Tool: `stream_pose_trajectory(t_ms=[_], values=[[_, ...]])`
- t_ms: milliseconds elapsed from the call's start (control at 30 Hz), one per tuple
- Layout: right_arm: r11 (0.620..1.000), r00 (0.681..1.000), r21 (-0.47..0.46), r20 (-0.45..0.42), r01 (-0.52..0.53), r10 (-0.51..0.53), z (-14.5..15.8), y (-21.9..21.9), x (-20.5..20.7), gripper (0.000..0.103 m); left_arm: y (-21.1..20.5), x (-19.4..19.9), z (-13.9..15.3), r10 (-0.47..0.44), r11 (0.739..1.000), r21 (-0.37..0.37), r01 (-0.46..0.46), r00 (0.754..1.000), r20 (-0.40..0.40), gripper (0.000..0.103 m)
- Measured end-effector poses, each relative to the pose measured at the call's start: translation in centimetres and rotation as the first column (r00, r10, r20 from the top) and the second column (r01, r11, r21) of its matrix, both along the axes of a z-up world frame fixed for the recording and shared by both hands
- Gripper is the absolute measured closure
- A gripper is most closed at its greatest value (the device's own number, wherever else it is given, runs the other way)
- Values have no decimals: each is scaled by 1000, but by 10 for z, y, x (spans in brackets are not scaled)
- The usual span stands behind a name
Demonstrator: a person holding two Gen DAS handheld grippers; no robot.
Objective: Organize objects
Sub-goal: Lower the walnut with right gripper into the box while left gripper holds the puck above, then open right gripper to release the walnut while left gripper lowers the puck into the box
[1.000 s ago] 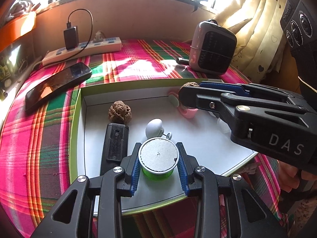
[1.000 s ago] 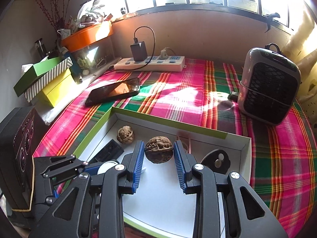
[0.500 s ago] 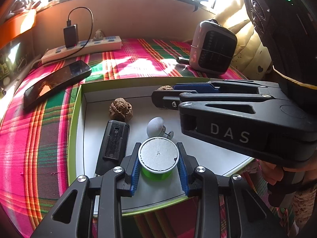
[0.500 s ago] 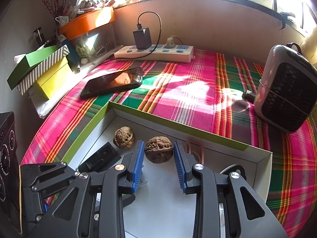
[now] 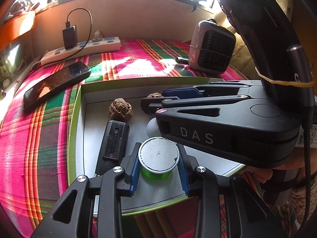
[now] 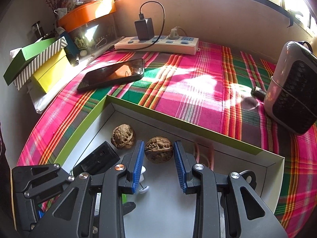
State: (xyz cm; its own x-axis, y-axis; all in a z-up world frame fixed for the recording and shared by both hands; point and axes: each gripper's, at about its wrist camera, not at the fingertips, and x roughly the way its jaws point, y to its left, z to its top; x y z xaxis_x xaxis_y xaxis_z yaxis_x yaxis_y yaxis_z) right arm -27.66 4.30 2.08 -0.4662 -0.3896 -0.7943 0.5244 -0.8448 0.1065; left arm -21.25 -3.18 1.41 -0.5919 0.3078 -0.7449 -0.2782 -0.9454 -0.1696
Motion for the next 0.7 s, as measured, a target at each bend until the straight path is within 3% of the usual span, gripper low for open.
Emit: stream_pose_trajectory(t_ms=[700], values=[[1000, 1000, 0, 10, 13, -13, 0, -1, -1, 70, 2, -1, 1, 0, 1000, 1, 0, 1000, 1, 71]])
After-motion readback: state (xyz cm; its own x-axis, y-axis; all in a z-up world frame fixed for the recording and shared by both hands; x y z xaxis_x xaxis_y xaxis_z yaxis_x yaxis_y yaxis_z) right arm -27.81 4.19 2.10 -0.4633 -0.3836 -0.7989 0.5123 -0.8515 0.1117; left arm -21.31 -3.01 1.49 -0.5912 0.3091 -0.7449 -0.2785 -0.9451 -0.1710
